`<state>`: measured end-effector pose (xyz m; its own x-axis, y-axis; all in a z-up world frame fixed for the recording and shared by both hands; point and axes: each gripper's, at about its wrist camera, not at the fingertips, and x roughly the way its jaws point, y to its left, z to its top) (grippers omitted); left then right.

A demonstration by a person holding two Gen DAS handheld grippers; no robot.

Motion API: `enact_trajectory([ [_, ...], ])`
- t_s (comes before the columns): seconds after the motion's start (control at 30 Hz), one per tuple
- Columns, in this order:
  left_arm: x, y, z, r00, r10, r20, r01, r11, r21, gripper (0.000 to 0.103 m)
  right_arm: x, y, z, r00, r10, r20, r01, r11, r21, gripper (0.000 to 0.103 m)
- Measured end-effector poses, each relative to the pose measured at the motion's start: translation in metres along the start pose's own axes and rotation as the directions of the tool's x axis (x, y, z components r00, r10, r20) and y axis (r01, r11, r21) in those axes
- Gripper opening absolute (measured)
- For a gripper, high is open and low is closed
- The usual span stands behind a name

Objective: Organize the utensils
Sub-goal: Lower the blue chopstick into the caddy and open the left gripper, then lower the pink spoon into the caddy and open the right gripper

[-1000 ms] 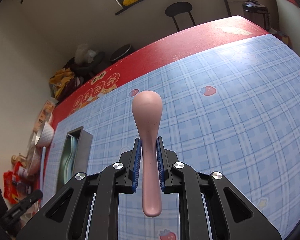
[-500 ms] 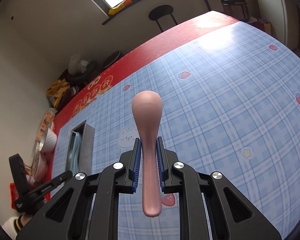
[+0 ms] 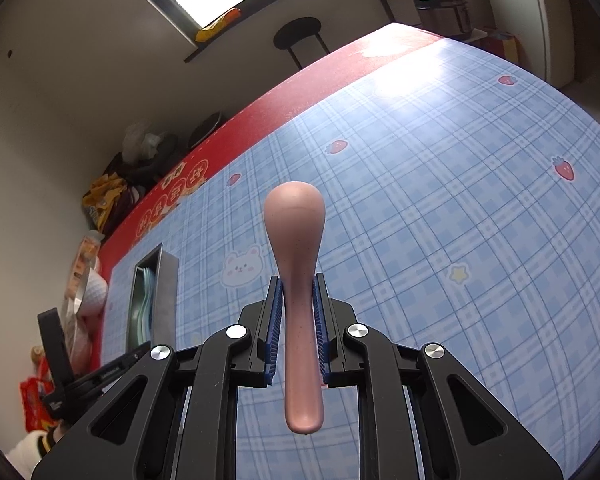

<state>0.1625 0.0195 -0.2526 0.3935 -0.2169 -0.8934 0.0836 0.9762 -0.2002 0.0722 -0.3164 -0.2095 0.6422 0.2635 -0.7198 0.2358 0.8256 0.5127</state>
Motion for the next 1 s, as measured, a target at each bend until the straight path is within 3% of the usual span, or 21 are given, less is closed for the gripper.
enact_trajectory([
  [0.47,-0.012,-0.001,-0.005,1.0,-0.013,0.014,0.012,1.0,0.014,0.008,0.002,0.009,-0.006,1.0,0.001,-0.017,-0.001,1.0,-0.017,0.016],
  [0.57,-0.025,-0.002,-0.004,0.999,-0.009,0.042,0.008,1.0,0.025,0.015,0.004,0.012,-0.006,1.0,0.007,-0.025,-0.008,1.0,-0.019,0.016],
  [0.77,-0.061,0.001,-0.012,0.991,0.014,0.136,-0.023,0.998,0.062,0.038,0.015,0.025,-0.01,0.998,0.03,-0.059,-0.031,0.999,-0.024,0.016],
  [1.0,-0.085,0.03,-0.027,0.983,0.052,0.174,-0.055,0.998,0.012,0.058,0.043,0.065,-0.018,0.988,0.072,-0.139,-0.082,0.994,-0.069,0.016],
])
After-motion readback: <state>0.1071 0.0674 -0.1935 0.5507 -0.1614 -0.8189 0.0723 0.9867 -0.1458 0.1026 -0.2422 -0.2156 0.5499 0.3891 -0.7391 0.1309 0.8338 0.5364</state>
